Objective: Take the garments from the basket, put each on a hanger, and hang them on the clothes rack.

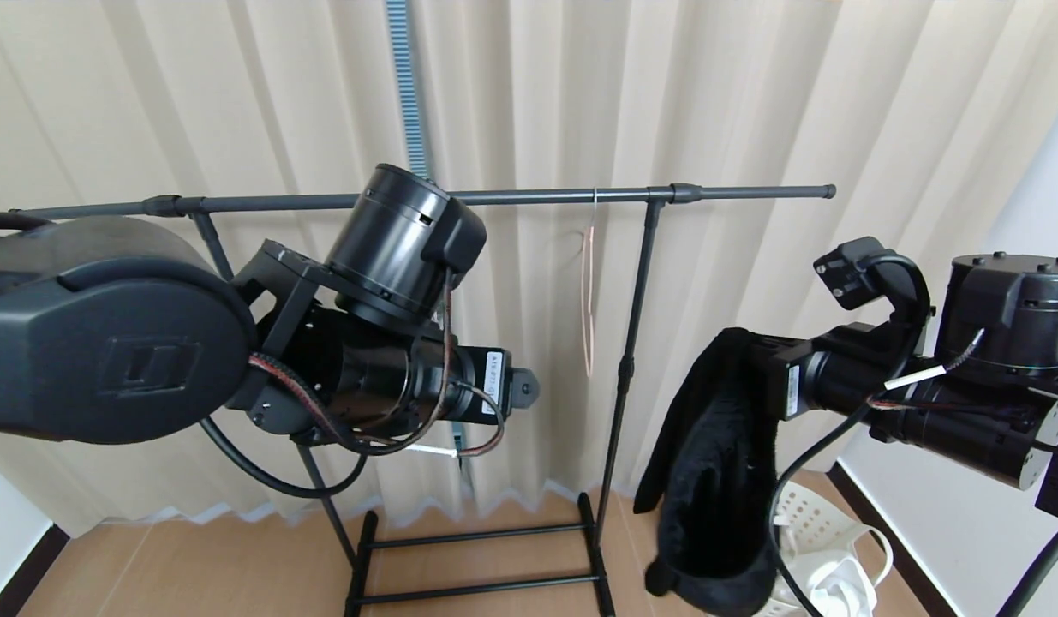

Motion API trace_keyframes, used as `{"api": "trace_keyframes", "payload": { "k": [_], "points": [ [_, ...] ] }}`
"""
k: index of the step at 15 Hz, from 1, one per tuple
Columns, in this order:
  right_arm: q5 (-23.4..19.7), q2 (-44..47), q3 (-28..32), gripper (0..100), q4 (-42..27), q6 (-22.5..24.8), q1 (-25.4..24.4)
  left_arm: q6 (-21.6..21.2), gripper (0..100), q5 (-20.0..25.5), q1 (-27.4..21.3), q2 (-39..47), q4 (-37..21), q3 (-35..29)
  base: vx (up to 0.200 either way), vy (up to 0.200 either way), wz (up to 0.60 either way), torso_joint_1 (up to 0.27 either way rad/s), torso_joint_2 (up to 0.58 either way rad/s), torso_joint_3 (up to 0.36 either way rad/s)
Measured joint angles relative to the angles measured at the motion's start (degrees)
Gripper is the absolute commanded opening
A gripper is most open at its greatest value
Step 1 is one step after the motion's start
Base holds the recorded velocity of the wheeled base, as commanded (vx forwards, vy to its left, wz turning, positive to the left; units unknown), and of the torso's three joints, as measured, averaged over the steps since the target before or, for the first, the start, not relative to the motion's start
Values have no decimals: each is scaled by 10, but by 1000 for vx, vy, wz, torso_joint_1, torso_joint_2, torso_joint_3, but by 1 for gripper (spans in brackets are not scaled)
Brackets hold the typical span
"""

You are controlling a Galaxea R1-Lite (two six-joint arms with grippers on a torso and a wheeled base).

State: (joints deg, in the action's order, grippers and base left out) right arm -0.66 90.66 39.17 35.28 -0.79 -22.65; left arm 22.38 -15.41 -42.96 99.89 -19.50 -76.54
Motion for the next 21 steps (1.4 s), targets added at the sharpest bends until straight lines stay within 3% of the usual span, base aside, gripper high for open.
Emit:
{"api": "trace_keyframes", "payload": {
  "k": [4, 9, 21],
  "points": [
    [0, -3, -2, 0, 0, 0, 0, -1, 100, -3, 61, 4, 0, -11, 0, 0, 0, 0, 0, 0],
    [1, -6, -3, 0, 0, 0, 1, 0, 100, -7, 143, 86, 0, -120, 0, 0, 0, 0, 0, 0],
    [1, -7, -6, 0, 2, 1, 1, -7, 100, -14, 195, 311, -4, -370, 0, 0, 0, 0, 0, 0]
  ]
}}
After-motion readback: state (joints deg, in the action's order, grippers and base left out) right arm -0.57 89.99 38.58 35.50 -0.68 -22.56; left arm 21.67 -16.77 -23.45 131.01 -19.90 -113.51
